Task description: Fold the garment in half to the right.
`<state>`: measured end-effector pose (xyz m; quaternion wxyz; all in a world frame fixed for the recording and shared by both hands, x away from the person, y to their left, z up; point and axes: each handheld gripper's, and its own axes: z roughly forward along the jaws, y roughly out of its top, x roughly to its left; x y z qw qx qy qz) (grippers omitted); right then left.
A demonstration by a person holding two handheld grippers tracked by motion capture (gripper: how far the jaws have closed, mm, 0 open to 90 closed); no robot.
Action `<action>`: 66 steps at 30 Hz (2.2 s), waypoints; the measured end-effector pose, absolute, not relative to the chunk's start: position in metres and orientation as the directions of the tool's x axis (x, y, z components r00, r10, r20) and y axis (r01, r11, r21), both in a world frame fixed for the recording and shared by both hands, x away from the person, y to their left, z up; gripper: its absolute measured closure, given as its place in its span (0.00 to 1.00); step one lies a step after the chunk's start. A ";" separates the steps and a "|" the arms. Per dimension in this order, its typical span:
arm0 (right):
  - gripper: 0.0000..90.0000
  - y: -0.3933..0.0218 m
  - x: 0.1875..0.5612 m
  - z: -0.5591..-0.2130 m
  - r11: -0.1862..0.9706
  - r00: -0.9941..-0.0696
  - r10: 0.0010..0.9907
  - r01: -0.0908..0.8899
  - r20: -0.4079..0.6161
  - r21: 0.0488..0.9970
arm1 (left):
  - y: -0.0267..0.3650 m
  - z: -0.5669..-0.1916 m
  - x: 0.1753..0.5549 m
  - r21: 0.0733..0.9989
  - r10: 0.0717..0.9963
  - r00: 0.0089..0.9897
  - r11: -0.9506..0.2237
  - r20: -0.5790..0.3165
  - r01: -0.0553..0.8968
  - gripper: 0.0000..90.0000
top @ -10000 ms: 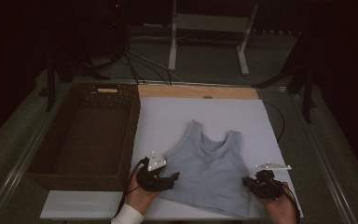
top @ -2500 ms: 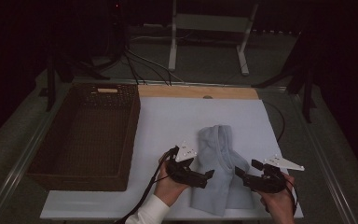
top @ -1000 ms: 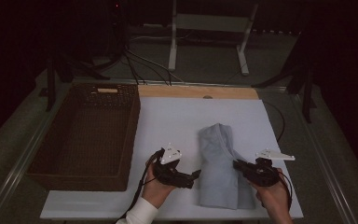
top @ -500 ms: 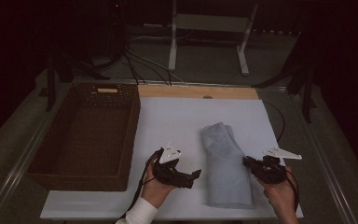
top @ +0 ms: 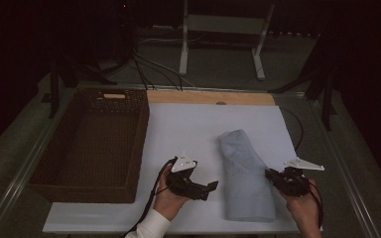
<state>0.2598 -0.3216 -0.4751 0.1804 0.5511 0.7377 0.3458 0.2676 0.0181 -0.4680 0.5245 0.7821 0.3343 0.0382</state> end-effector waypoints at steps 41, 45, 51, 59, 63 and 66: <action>0.88 -0.317 0.261 -0.480 0.166 -0.336 0.936 0.689 0.108 0.705 | -0.058 -0.500 0.276 0.767 0.547 0.791 -0.372 -0.274 0.523 0.17; 0.87 -0.317 0.260 -0.479 0.168 -0.336 0.936 0.689 0.106 0.705 | -0.059 -0.502 0.276 0.757 0.550 0.790 -0.384 -0.272 0.528 0.20; 0.82 -0.317 0.259 -0.479 0.175 -0.338 0.936 0.691 0.098 0.702 | -0.060 -0.504 0.277 0.743 0.544 0.792 -0.402 -0.277 0.536 0.26; 0.78 -0.317 0.256 -0.480 0.182 -0.338 0.937 0.695 0.092 0.696 | -0.062 -0.506 0.276 0.723 0.534 0.802 -0.438 -0.269 0.534 0.42; 0.82 -0.316 0.255 -0.480 0.186 -0.346 0.933 0.699 0.099 0.690 | -0.061 -0.506 0.276 0.719 0.525 0.808 -0.450 -0.268 0.530 0.55; 0.85 -0.315 0.256 -0.481 0.188 -0.348 0.932 0.705 0.102 0.683 | -0.061 -0.505 0.276 0.719 0.524 0.810 -0.452 -0.265 0.528 0.64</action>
